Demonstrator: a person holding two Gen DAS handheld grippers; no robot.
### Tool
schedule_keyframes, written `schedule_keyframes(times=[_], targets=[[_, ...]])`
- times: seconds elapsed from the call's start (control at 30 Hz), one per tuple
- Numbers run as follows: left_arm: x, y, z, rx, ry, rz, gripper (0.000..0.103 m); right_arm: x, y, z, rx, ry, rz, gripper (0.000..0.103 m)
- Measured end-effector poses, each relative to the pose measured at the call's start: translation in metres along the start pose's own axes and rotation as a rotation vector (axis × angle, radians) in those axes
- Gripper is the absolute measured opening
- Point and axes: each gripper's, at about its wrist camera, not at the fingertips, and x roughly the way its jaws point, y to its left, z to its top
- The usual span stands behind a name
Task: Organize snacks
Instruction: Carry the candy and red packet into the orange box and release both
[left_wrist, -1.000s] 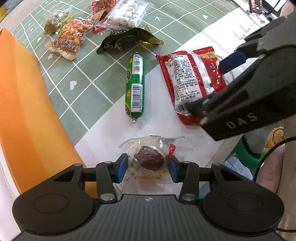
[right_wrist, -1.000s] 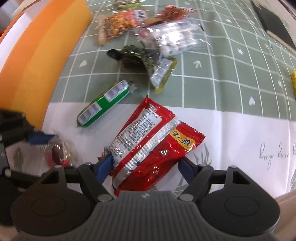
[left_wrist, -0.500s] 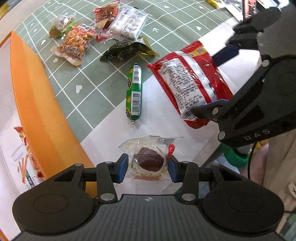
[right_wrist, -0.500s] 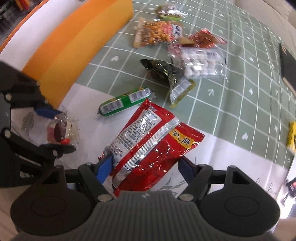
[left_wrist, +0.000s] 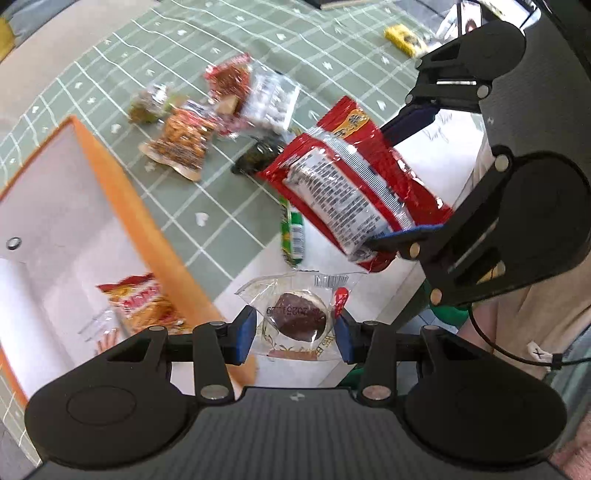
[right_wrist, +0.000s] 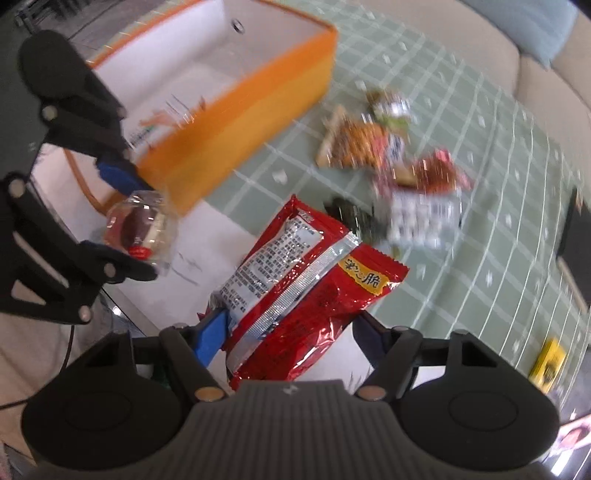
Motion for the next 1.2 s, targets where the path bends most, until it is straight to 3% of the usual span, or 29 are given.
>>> schedule_keyframes(times=[0.3, 0.57, 0.87, 1.2], targets=[[-0.042, 0.053, -0.018, -0.108, -0.052, 0.074, 0.050, -0.036, 0.020, 0.048, -0.075, -0.121, 0.014, 0.071], [-0.025, 0.110, -0.031, -0.216, 0.017, 0.203, 0.050, -0.035, 0.064, 0.095, -0.233, -0.203, 0.092, 0.071], [0.026, 0.153, -0.039, -0.291, 0.099, 0.210, 0.050, 0.012, 0.103, 0.135, -0.456, -0.160, 0.090, 0.071], [0.064, 0.166, -0.039, -0.273, 0.161, 0.198, 0.050, 0.057, 0.109, 0.151, -0.537, -0.088, 0.073, 0.071]])
